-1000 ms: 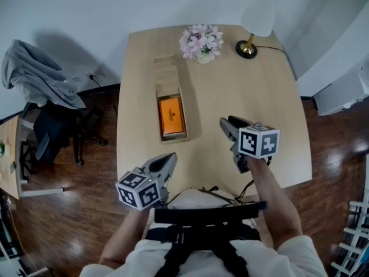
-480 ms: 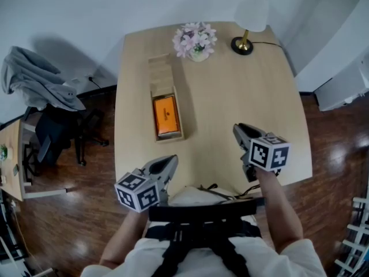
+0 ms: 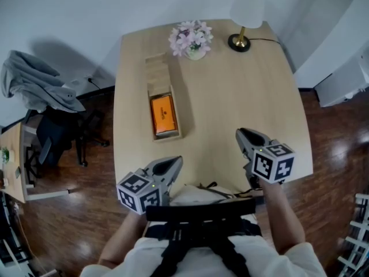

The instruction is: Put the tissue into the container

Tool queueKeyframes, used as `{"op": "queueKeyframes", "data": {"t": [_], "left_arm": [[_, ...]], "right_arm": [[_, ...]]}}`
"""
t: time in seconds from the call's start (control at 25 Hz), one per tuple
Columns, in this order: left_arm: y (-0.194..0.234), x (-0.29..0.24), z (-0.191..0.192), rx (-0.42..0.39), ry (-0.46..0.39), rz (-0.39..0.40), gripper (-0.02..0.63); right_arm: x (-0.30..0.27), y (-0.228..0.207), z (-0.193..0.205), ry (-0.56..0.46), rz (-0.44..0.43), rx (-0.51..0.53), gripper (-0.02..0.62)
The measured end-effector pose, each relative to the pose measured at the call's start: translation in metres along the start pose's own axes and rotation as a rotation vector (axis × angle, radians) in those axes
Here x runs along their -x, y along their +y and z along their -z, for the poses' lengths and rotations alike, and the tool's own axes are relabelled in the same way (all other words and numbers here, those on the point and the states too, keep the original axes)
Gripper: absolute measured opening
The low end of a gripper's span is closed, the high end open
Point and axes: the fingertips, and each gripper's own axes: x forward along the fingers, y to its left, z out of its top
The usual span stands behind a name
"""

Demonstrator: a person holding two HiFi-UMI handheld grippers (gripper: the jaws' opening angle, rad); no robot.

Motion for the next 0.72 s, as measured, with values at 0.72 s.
{"op": "queueKeyframes", "data": {"t": [0.72], "left_arm": [[-0.012,-0.006,0.007,-0.054,0.045,0.027,0.000]], "right_arm": [[0.003,0.036,0.006,-0.012,-0.079,0.043,0.000]]}}
